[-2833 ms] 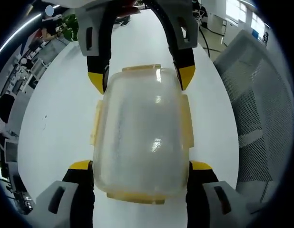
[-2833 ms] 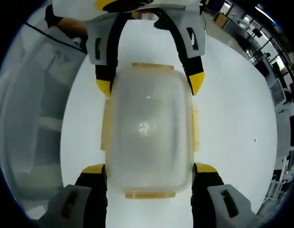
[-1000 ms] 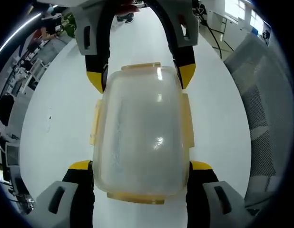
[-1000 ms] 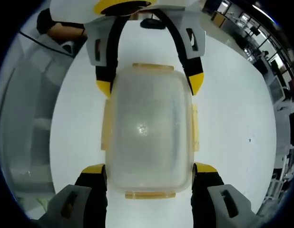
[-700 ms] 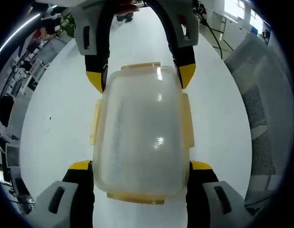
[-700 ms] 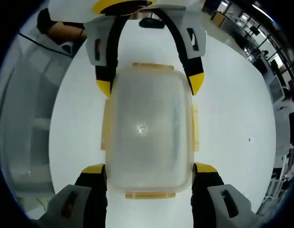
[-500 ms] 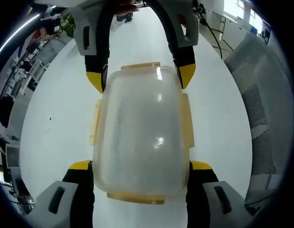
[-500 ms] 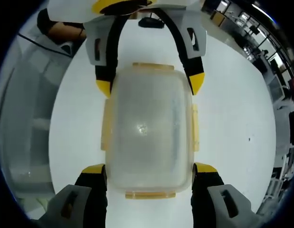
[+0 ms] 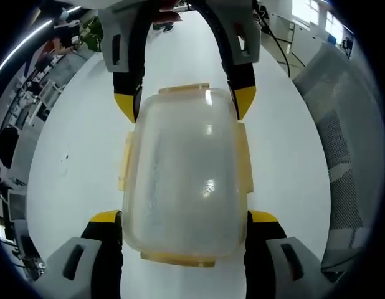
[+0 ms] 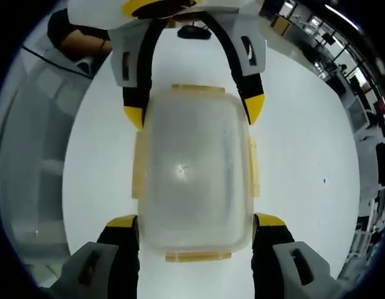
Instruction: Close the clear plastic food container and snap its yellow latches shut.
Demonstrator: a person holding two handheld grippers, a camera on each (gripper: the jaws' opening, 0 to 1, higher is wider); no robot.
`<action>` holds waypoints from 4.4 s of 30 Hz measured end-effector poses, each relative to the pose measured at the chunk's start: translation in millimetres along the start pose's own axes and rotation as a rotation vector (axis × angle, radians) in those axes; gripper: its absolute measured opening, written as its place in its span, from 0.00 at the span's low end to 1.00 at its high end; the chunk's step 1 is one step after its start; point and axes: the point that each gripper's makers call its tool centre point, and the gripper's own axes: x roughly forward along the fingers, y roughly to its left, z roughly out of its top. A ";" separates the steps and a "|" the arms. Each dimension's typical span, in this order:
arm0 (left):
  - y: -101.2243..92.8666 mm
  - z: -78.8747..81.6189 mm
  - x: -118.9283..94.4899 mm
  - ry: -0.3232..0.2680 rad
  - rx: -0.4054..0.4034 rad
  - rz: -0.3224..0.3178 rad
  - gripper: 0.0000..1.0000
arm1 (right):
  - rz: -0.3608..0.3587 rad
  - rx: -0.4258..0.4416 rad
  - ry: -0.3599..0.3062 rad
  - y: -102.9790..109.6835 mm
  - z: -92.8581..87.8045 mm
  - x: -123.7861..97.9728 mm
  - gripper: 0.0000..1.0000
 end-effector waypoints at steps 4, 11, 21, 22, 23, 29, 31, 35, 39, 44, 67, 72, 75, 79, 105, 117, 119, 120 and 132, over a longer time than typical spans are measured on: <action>-4.6 6.7 -0.5 -0.034 -0.055 -0.008 0.85 | -0.016 0.057 0.004 0.9 -5.5 -1.4 0.75; -3.7 14.9 -4.6 -0.068 -0.058 0.013 0.88 | -0.028 0.081 -0.024 4.0 -12.9 -5.1 0.80; -2.5 7.4 -11.6 -0.115 -0.179 0.050 0.89 | -0.078 0.119 -0.057 5.5 -21.5 -12.6 0.82; -2.4 4.8 -12.5 -0.114 -0.186 0.056 0.89 | -0.080 0.118 -0.061 6.7 -22.3 -13.3 0.82; -2.1 3.0 -13.4 -0.115 -0.192 0.062 0.89 | -0.081 0.122 -0.061 7.2 -23.1 -13.5 0.82; -3.3 -4.2 -19.1 -0.135 -0.233 0.084 0.90 | -0.099 0.168 -0.085 9.2 -24.9 -16.9 0.82; -5.6 -3.3 -21.2 -0.158 -0.251 0.082 0.91 | -0.109 0.176 -0.091 9.9 -25.7 -17.5 0.82; -7.7 -3.3 -25.0 -0.189 -0.285 0.101 0.91 | -0.122 0.186 -0.096 15.4 -28.6 -16.3 0.82; -9.3 -6.6 -25.4 -0.206 -0.287 0.123 0.91 | -0.153 0.217 -0.124 17.8 -29.7 -16.7 0.81; -6.3 -8.0 -29.7 -0.238 -0.302 0.162 0.91 | -0.175 0.249 -0.151 22.5 -30.0 -16.3 0.81; -10.4 -2.5 -46.5 -0.374 -0.389 0.208 0.94 | -0.294 0.397 -0.302 21.2 -29.2 -30.8 0.78; -11.7 -5.0 -48.1 -0.388 -0.417 0.219 0.94 | -0.301 0.419 -0.317 26.9 -31.9 -31.3 0.77; -14.2 -10.0 -47.1 -0.385 -0.440 0.225 0.95 | -0.307 0.428 -0.326 30.2 -32.8 -32.1 0.77; -17.9 -15.9 -47.6 -0.386 -0.460 0.236 0.95 | -0.311 0.447 -0.336 34.8 -35.6 -32.8 0.77; -50.4 -28.9 -60.7 -0.422 -0.560 0.252 0.94 | -0.326 0.501 -0.365 71.5 -49.1 -37.8 0.77; -72.7 -33.8 -65.0 -0.430 -0.586 0.245 0.93 | -0.331 0.529 -0.390 91.2 -55.5 -40.0 0.75; -79.2 -35.5 -64.1 -0.428 -0.588 0.236 0.93 | -0.333 0.532 -0.386 95.3 -57.5 -39.3 0.75; -81.7 -36.6 -64.7 -0.424 -0.588 0.238 0.93 | -0.336 0.533 -0.386 97.7 -57.9 -40.0 0.75; -103.8 -44.0 -72.0 -0.447 -0.652 0.242 0.93 | -0.361 0.560 -0.403 120.8 -60.4 -38.8 0.75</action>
